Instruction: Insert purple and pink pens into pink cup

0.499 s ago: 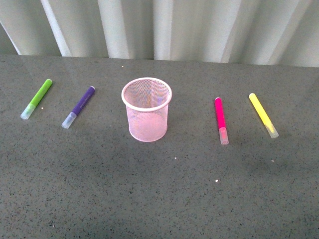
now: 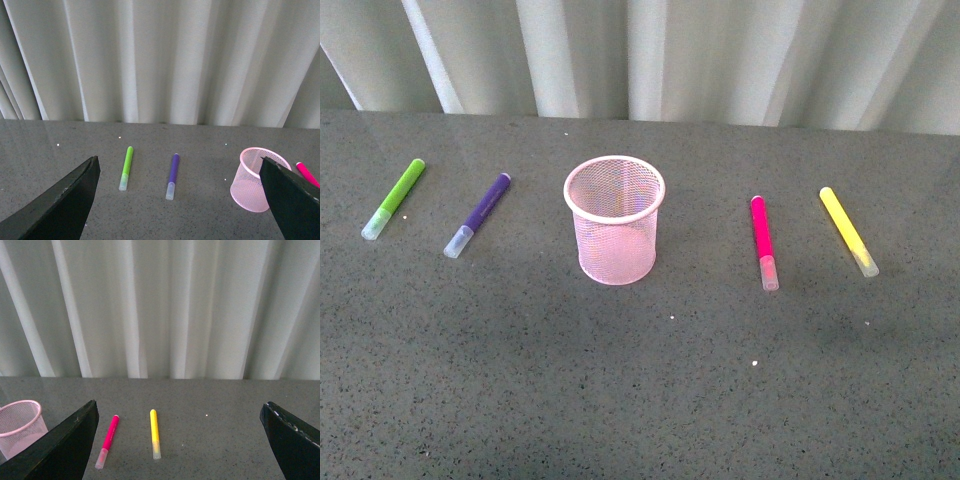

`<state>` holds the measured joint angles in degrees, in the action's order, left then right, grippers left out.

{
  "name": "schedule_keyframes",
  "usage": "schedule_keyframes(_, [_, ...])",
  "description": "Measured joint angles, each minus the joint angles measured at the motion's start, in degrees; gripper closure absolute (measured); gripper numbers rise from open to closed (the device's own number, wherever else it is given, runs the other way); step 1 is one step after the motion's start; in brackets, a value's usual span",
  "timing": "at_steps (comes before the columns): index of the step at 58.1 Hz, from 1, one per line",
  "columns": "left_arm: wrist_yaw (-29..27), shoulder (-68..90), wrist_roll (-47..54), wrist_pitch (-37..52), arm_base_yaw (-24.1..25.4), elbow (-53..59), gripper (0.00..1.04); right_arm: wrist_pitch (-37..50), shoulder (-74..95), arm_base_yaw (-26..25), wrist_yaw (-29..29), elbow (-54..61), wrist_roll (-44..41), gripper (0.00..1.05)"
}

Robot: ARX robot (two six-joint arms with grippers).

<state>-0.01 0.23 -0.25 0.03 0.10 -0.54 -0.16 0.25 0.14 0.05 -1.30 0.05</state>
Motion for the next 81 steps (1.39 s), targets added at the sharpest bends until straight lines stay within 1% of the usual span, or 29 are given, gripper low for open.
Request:
schedule_keyframes(45, [0.1,0.1,0.0,-0.1,0.0,0.0,0.07,0.0,0.0,0.0,0.0,0.0,0.0,0.07])
schedule_keyframes(48, [0.8,3.5,-2.2,-7.4,0.2,-2.8,0.07,0.0,0.0,0.0,0.0,0.0,0.0,0.07])
schedule_keyframes(50, [1.1,8.4,-3.5,-13.3,0.4,-6.1,0.07,0.0,0.0,0.0,0.0,0.0,0.0,0.07])
schedule_keyframes(52, [1.0,12.2,-4.3,-14.4,0.5,-7.7,0.07,0.0,0.0,0.0,0.0,0.0,0.0,0.07])
schedule_keyframes(56, [1.0,19.5,-5.2,-11.2,0.7,-10.1,0.07,0.0,0.0,0.0,0.0,0.0,0.0,0.07])
schedule_keyframes(59, [0.5,25.6,-4.9,-5.6,0.5,-12.5,0.07,0.0,0.0,0.0,0.0,0.0,0.0,0.07])
schedule_keyframes(65, [2.9,39.3,-3.4,6.7,0.0,-20.2,0.07,0.0,0.0,0.0,0.0,0.0,0.0,0.07])
schedule_keyframes(70, [5.9,51.3,-0.8,12.8,-0.4,-28.0,0.07,0.0,0.0,0.0,0.0,0.0,0.0,0.07])
schedule_keyframes(72, [6.1,55.9,0.2,14.0,-0.7,-31.1,0.07,0.0,0.0,0.0,0.0,0.0,0.0,0.07])
schedule_keyframes(74, [7.8,60.5,0.9,13.4,-0.7,-34.4,0.07,0.0,0.0,0.0,0.0,0.0,0.0,0.07])
schedule_keyframes(76, [9.7,66.5,1.5,11.3,-0.5,-38.7,0.07,0.0,0.0,0.0,0.0,0.0,0.0,0.07])
schedule_keyframes(79, [10.1,72.3,1.9,9.4,-0.5,-42.6,0.07,0.0,0.0,0.0,0.0,0.0,0.0,0.07])
schedule_keyframes(81, [11.4,77.9,2.5,6.3,-0.3,-47.0,0.07,0.0,0.0,0.0,0.0,0.0,0.0,0.07])
